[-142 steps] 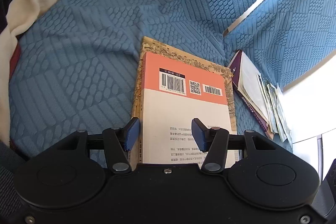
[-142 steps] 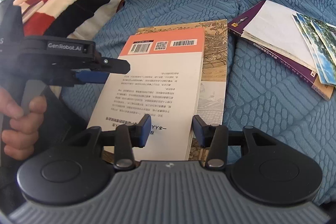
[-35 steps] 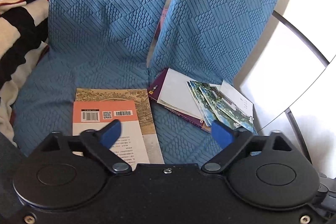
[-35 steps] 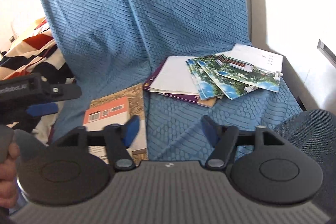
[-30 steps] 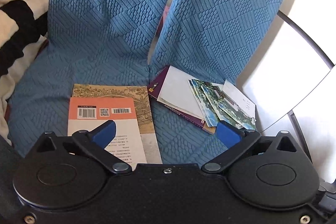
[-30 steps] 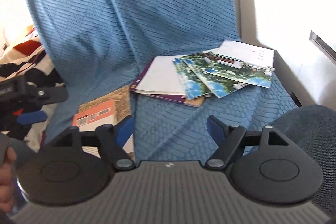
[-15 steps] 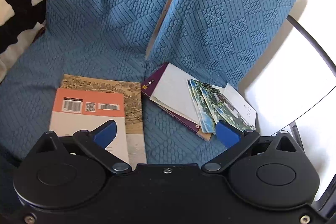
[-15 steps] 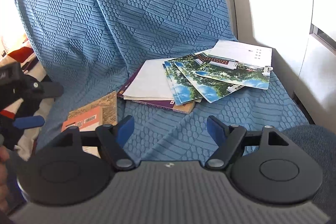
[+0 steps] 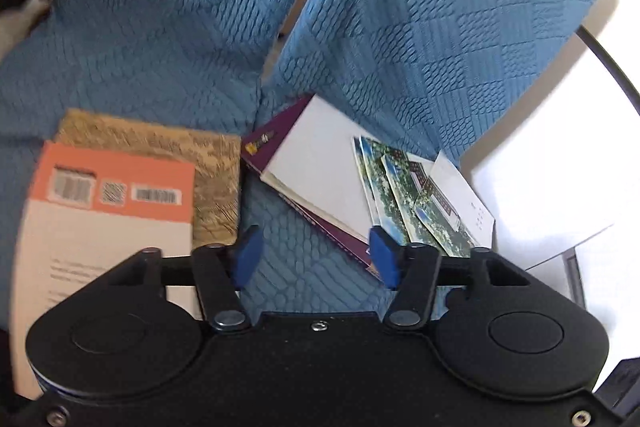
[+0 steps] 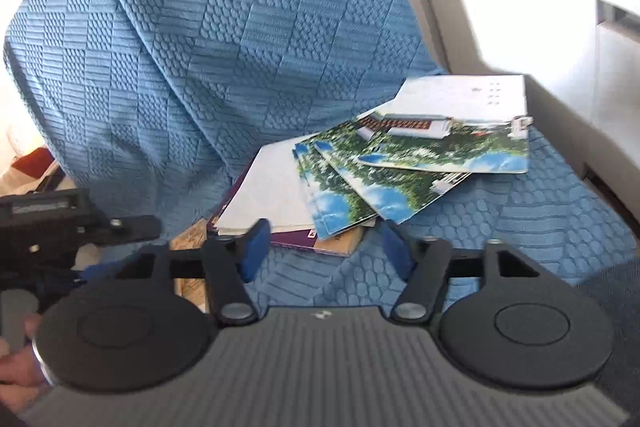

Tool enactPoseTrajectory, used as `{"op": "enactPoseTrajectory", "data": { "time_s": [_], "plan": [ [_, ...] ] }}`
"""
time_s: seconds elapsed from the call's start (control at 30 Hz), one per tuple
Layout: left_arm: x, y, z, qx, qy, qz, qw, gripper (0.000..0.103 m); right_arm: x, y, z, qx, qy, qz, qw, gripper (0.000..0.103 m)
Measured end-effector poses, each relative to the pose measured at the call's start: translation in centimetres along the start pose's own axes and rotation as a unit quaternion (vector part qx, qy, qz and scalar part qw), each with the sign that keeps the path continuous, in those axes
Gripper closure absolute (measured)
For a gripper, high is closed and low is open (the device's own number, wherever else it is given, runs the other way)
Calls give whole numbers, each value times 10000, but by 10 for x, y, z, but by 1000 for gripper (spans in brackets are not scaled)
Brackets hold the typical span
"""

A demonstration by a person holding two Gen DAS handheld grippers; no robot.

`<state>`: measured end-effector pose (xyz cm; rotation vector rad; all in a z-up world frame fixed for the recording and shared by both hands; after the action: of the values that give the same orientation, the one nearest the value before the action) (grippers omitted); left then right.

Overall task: Organize objects
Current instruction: 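Move both grippers toward the purple book and the postcards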

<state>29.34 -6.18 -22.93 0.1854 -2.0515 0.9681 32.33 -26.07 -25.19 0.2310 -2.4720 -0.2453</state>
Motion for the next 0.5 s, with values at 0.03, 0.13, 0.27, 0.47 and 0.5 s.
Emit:
{"op": "enactPoseTrajectory", "data": {
  "time_s": [0.03, 0.13, 0.27, 0.47, 0.5],
  "plan": [
    [-7, 2, 0, 111, 75, 28, 9999, 60, -4, 2, 0, 153, 50, 60, 9999, 47],
    [-24, 5, 0, 364, 211, 88, 9991, 74, -20, 9, 1, 458, 300, 66, 9985, 55],
    [-43, 3, 2, 516, 362, 232, 9977, 83, -35, 6, 1, 382, 367, -3, 9986, 57],
    [-69, 3, 6, 833, 539, 337, 9945, 85, -56, -15, 4, -489, 577, -462, 9961, 62],
    [-73, 4, 6, 918, 558, 362, 9935, 85, -58, -16, 5, -532, 606, -484, 9956, 62]
  ]
}}
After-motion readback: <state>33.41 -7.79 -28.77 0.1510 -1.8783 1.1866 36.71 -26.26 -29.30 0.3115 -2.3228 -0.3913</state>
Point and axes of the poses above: each gripper's, at about its wrist camera, not at the fingertips, and x roughly against the way its jaws point, y to its left, z to its underside, the point moved 4 cm from there along -x, roughly the way its jaws point, and after that the axes turned 13 degrees about x, right-handed, at the moved point
